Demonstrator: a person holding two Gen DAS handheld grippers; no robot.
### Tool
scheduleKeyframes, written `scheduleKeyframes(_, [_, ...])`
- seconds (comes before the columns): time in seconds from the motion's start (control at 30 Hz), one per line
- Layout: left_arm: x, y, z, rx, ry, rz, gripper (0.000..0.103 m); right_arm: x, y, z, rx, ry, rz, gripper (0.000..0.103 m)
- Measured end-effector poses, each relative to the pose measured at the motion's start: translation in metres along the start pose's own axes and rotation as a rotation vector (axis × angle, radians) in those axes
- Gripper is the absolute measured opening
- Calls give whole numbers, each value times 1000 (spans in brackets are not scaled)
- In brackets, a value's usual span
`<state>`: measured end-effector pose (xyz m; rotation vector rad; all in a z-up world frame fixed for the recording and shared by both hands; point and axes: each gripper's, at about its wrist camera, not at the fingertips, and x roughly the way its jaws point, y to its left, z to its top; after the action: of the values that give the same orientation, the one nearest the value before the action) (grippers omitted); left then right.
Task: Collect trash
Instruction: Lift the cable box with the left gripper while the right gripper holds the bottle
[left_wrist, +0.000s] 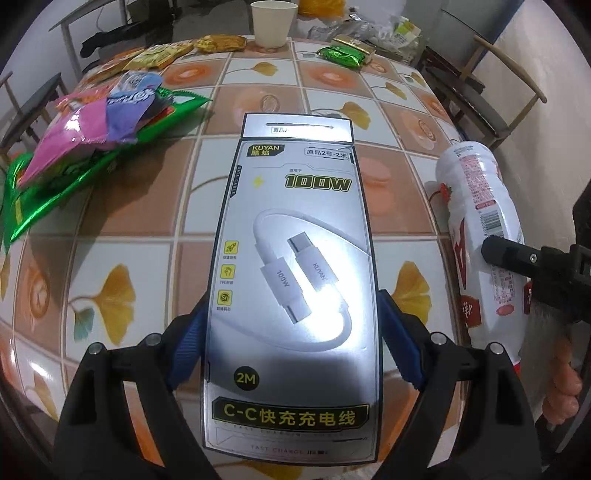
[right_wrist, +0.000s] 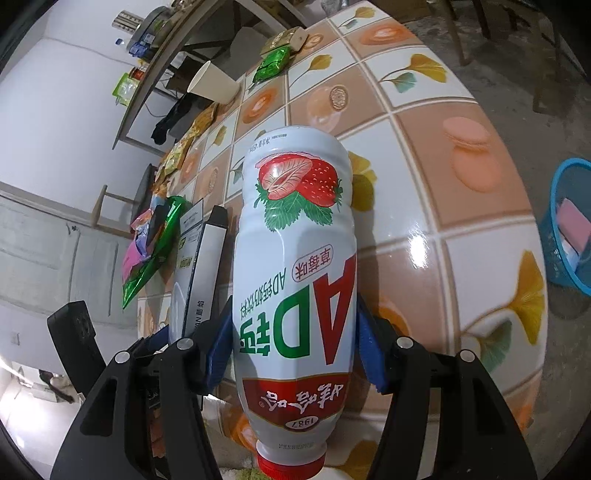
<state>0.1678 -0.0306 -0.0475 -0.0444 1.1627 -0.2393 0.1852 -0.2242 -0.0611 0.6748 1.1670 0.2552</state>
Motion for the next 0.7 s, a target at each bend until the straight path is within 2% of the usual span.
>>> scheduleKeyframes(0.33, [-10, 4, -8, -83, -25, 17, 82, -11, -11, -14, 38, -16, 10, 58])
scheduleKeyframes(0.7, [-19, 3, -9, -90, -47, 3, 82, -8, -11, -15, 41, -10, 22, 58])
